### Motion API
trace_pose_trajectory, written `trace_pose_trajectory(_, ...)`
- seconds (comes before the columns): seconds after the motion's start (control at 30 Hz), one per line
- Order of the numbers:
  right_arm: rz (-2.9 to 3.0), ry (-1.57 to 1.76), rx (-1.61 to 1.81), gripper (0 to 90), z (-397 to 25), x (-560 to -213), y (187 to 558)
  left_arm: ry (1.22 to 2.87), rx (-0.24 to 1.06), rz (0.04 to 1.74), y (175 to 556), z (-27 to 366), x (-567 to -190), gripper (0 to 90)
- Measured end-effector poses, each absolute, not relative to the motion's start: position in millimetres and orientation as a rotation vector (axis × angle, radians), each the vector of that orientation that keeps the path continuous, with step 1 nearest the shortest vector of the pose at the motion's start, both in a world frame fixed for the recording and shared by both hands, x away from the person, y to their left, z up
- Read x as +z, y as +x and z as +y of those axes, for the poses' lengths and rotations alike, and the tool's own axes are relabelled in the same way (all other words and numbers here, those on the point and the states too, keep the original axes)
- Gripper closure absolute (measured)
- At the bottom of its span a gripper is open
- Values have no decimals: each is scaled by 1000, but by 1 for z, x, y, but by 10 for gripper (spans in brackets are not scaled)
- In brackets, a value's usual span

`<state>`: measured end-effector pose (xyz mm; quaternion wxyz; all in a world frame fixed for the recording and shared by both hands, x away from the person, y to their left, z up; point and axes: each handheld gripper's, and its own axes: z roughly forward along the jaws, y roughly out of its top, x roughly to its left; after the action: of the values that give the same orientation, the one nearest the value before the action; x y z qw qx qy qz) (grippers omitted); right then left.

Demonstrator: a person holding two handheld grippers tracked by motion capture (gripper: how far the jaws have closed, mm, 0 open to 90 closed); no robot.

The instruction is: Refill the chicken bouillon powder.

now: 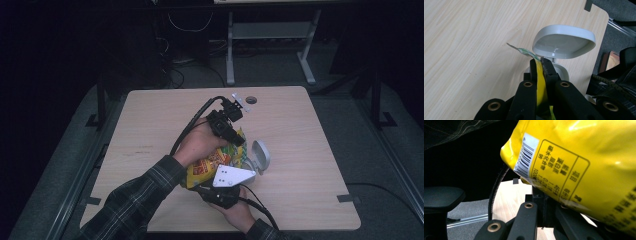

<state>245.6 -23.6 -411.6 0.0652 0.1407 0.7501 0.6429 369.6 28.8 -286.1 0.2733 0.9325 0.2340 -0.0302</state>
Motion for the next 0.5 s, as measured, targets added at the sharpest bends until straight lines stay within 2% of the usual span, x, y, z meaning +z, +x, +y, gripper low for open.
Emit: trace_pose_trajectory(0.5, 2263, 424, 1938, 900, -23, -412, 246, 2504, -82, 631, 370, 29, -287, 900)
